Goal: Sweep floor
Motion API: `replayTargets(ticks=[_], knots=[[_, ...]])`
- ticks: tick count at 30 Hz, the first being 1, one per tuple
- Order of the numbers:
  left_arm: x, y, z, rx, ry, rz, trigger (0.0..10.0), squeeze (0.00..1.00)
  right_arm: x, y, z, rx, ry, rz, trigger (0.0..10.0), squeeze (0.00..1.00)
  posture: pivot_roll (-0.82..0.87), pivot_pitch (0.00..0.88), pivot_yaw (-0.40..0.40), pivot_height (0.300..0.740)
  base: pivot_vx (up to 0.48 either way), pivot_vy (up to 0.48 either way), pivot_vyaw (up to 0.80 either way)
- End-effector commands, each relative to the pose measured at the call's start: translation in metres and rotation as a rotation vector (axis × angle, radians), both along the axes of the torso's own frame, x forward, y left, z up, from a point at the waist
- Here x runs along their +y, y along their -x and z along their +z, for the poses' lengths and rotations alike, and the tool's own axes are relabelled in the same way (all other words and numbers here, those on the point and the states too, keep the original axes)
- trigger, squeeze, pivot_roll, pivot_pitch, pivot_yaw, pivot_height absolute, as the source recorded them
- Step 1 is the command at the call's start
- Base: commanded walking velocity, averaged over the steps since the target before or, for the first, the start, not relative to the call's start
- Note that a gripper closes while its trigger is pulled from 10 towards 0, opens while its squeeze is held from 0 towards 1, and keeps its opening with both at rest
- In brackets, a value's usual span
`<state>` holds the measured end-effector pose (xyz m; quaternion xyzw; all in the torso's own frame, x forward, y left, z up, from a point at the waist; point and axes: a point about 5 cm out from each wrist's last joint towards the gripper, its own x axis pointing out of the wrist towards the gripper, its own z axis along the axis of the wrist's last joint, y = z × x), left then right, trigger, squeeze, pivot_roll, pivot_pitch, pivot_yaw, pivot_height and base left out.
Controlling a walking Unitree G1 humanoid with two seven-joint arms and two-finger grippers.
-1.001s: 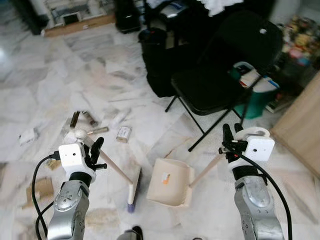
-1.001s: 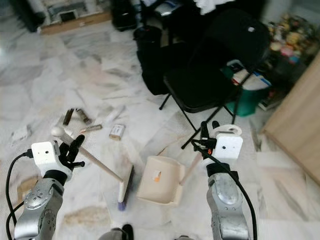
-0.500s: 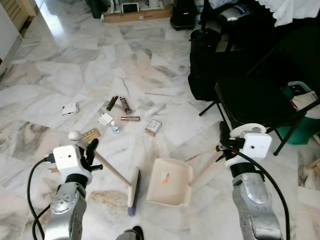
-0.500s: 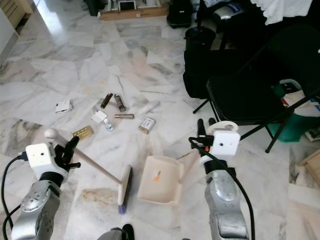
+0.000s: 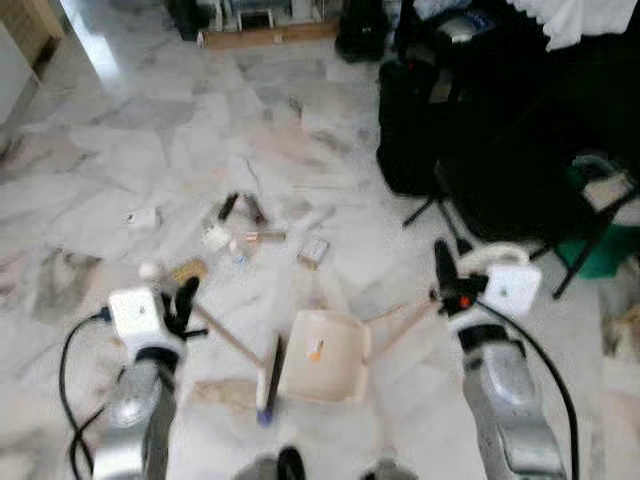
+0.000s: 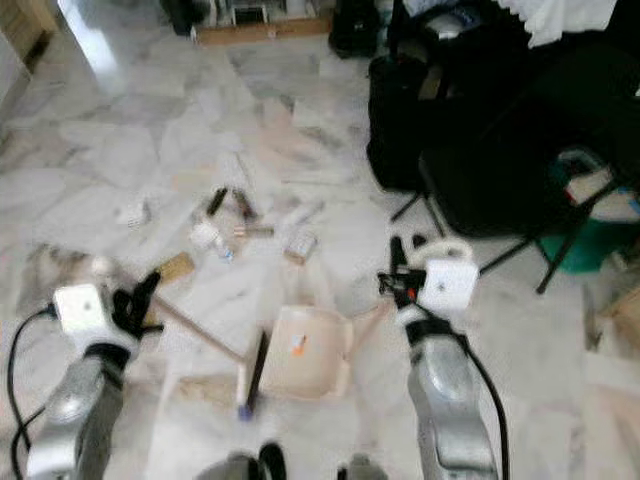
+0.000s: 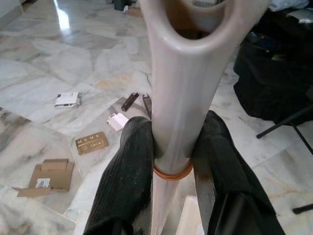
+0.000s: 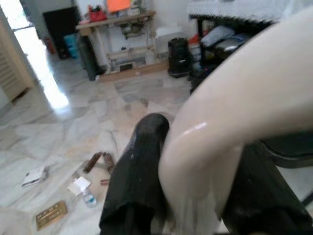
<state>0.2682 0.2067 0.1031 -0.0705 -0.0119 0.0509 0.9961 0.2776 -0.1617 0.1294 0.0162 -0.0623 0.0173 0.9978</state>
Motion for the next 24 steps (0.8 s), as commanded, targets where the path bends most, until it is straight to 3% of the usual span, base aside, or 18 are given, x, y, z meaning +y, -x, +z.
replayTargets(ticks=[1, 8, 24], knots=[[0.0044, -0.001, 0.0123, -0.054, -0.019, 0.01, 10.0, 0.0, 0.0041, -0.0016, 0.0071, -0.033, 0.002, 0.017, 10.0, 0.0, -0.14, 0.178, 0.02, 0.74, 0.0, 0.424, 0.78], [0.0041, -0.0007, 0.0127, -0.057, -0.018, 0.008, 10.0, 0.0, 0.0054, -0.0011, 0.0063, -0.033, -0.005, 0.026, 10.0, 0.0, -0.14, 0.168, 0.021, 0.74, 0.0, 0.424, 0.57], [0.0039, -0.0009, 0.0129, -0.06, -0.019, 0.003, 10.0, 0.0, 0.0095, -0.0012, 0.0047, -0.027, -0.011, 0.053, 10.0, 0.0, -0.14, 0.159, 0.02, 0.74, 0.0, 0.424, 0.0]])
